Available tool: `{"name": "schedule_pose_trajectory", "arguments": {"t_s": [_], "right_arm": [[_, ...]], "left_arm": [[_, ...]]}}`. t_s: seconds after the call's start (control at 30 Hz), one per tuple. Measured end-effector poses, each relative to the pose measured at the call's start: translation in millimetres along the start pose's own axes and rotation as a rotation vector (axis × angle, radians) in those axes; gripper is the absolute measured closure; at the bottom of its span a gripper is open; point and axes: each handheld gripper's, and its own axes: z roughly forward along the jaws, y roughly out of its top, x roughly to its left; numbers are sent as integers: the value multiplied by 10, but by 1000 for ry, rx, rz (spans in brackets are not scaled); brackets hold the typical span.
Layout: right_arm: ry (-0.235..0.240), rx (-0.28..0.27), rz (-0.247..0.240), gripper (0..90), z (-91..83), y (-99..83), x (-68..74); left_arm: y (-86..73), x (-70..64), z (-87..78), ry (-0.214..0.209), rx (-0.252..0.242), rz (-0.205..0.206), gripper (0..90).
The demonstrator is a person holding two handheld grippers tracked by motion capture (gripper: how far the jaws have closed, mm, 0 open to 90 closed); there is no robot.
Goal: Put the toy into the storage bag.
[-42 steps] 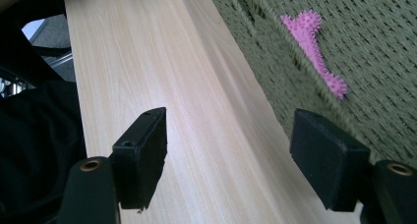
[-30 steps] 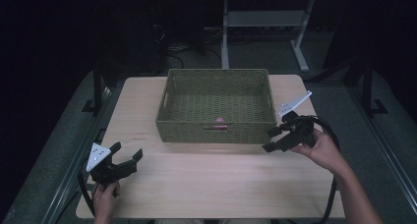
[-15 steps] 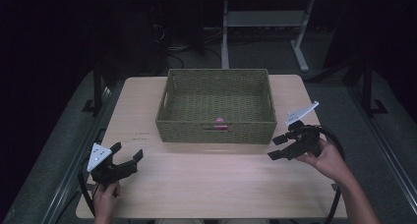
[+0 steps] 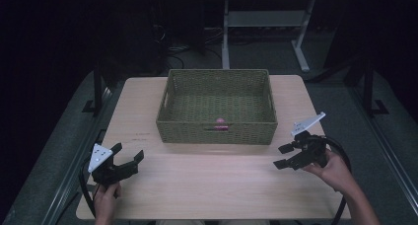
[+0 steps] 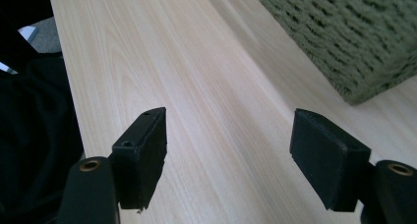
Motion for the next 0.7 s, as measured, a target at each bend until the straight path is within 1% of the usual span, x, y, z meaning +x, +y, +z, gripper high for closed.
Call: {"name": "schedule_pose_trajectory", "arguments": {"t_s": [0.1, 0.33, 0.4, 0.7], "right_arm": [[-7, 8, 4, 293, 4, -48, 9], [-16, -4, 13, 292, 0, -159, 21], [-21, 0, 16, 287, 5, -189, 26], [-32, -14, 23, 278, 11, -319, 91]], "left_arm": [[-1, -3, 1, -1, 0, 1, 130], [0, -10, 0, -1, -1, 0, 130], [0, -11, 1, -2, -1, 1, 130], [-2, -15, 7, -2, 2, 6, 130]]}}
